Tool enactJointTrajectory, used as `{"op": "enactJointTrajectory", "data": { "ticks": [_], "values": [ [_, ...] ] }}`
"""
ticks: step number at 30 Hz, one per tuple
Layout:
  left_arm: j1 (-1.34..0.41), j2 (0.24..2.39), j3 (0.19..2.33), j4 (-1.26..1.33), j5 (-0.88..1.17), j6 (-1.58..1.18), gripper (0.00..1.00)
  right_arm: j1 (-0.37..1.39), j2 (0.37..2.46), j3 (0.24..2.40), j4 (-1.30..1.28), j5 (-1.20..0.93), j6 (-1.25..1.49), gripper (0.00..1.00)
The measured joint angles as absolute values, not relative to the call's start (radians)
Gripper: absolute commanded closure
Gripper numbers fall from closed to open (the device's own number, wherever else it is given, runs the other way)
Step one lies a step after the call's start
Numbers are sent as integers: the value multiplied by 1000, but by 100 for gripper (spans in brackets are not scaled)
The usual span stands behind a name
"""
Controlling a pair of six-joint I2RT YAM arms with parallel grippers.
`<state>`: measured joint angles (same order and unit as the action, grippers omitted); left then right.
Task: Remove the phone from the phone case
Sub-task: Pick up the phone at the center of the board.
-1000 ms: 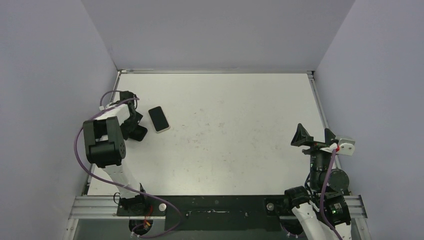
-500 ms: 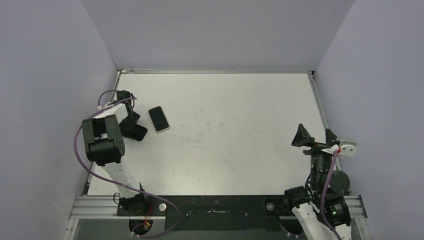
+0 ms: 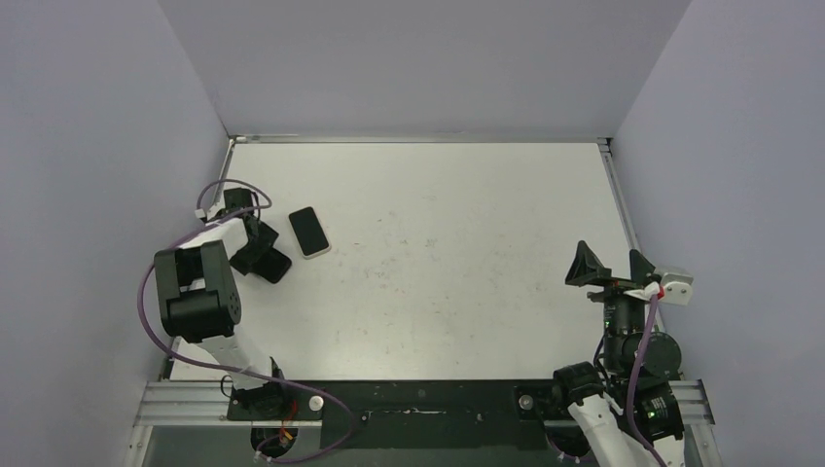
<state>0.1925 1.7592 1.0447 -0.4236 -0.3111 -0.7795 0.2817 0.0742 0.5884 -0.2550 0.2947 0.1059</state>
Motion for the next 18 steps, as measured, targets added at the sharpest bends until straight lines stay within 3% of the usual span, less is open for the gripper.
{"op": "enactJointTrajectory", "data": {
  "ticks": [9, 18],
  "values": [
    [67, 1593, 886, -396, -168, -757, 86, 290, 254, 673, -348, 193, 157, 0],
    [-139, 1279, 673, -271, -25, -817, 95, 290, 454, 712, -474, 41, 327, 0]
  ]
}}
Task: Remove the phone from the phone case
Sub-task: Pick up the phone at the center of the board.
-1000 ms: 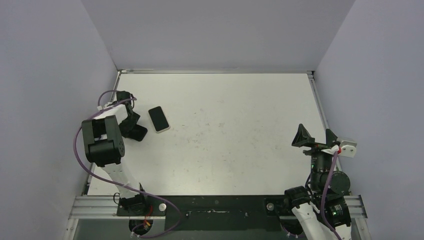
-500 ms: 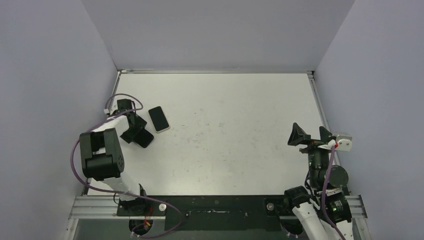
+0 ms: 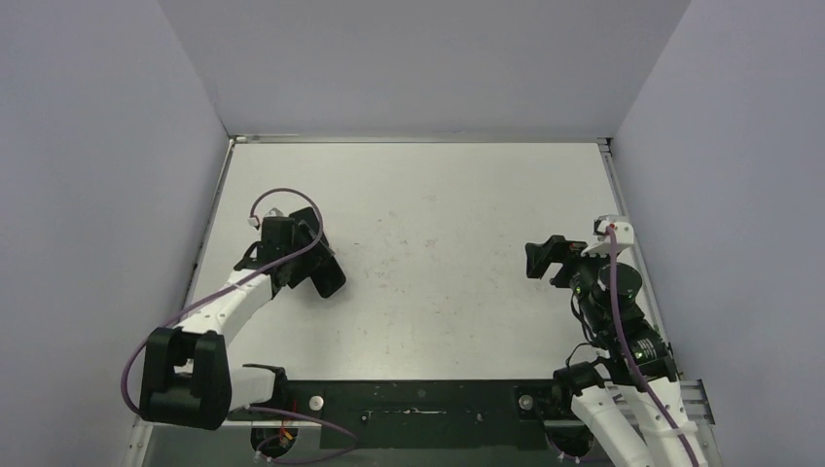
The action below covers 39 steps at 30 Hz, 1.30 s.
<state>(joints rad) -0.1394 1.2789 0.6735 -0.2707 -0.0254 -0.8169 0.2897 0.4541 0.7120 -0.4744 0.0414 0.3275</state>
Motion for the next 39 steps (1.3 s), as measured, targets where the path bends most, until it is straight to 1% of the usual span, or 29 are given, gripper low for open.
{"op": "enactJointTrajectory", "data": {
  "ticks": [4, 7, 11, 16, 19, 22, 27, 33, 39],
  "values": [
    [-157, 1182, 593, -193, 27, -849, 96, 290, 459, 686, -469, -23, 405, 0],
    [-188, 1122, 550, -160, 60, -875, 96, 290, 462, 616, -421, -138, 436, 0],
    [-254, 1066, 518, -113, 86, -912, 96, 297, 505, 507, -324, -270, 496, 0],
    [-353, 1044, 479, -30, 80, -981, 99, 347, 587, 422, -153, -338, 559, 0],
    [-427, 1055, 445, 27, 51, -1033, 99, 445, 665, 371, 14, -329, 592, 0],
    [-502, 1105, 440, 68, 22, -1076, 100, 598, 776, 351, 155, -273, 604, 0],
    [-596, 1181, 440, 128, -21, -1135, 100, 809, 998, 352, 350, -155, 601, 6],
    [-648, 1230, 444, 208, -80, -1174, 99, 876, 1180, 374, 506, -76, 596, 13],
    [-663, 1240, 444, 276, -109, -1208, 99, 926, 1309, 404, 641, -66, 606, 22]
  ]
}}
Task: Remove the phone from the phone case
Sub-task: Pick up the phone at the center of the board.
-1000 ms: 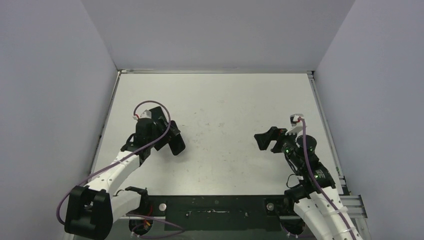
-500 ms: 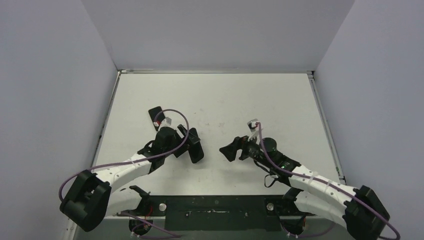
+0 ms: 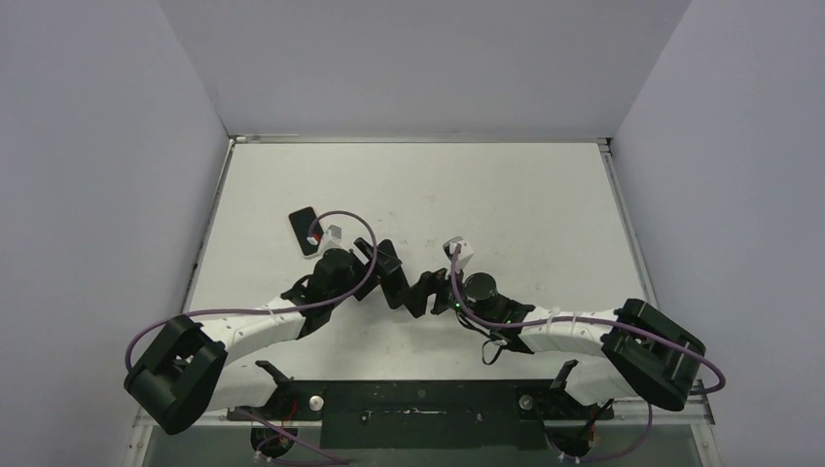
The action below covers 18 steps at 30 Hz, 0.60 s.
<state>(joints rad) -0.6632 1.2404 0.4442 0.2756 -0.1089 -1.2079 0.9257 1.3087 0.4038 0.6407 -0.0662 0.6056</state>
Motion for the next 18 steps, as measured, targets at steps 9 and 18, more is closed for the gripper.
{"op": "enactJointTrajectory", "data": {
  "ticks": [9, 18],
  "values": [
    [-691, 1221, 442, 334, -126, -1231, 99, 937, 1448, 428, 764, -67, 619, 52],
    [-692, 1169, 429, 344, -151, -1211, 59, 929, 1512, 473, 848, -64, 613, 100]
  ]
}}
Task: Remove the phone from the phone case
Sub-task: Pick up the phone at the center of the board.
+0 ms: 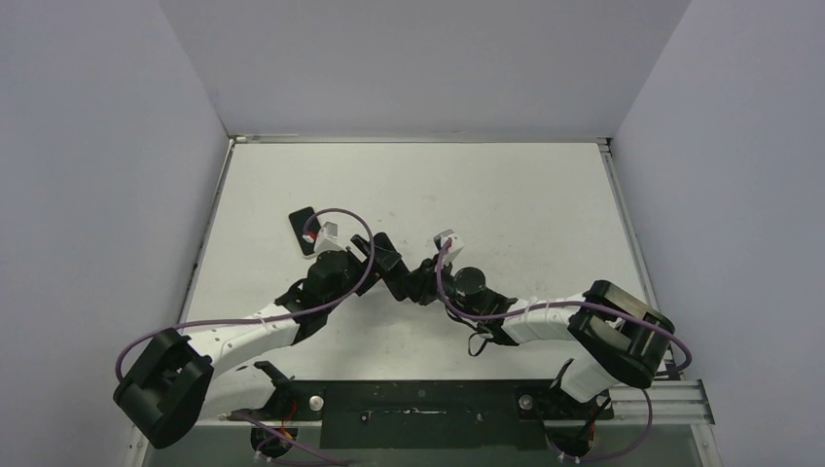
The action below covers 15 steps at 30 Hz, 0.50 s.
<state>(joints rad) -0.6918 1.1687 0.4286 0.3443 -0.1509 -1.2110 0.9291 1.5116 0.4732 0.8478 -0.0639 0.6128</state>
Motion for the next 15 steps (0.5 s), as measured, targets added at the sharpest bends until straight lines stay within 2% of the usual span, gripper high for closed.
{"op": "enactJointTrajectory", "data": {
  "ticks": [4, 6, 9, 15],
  "values": [
    [-688, 1123, 420, 337, -155, -1163, 26, 924, 1511, 470, 880, -79, 604, 100],
    [-683, 1090, 416, 332, -148, -1124, 16, 916, 1506, 463, 905, -105, 599, 100],
    [-657, 1034, 415, 337, -117, -1019, 9, 878, 1475, 436, 928, -165, 623, 100],
    [-508, 922, 396, 393, 22, -846, 8, 728, 1399, 352, 941, -278, 676, 100]
  ]
}}
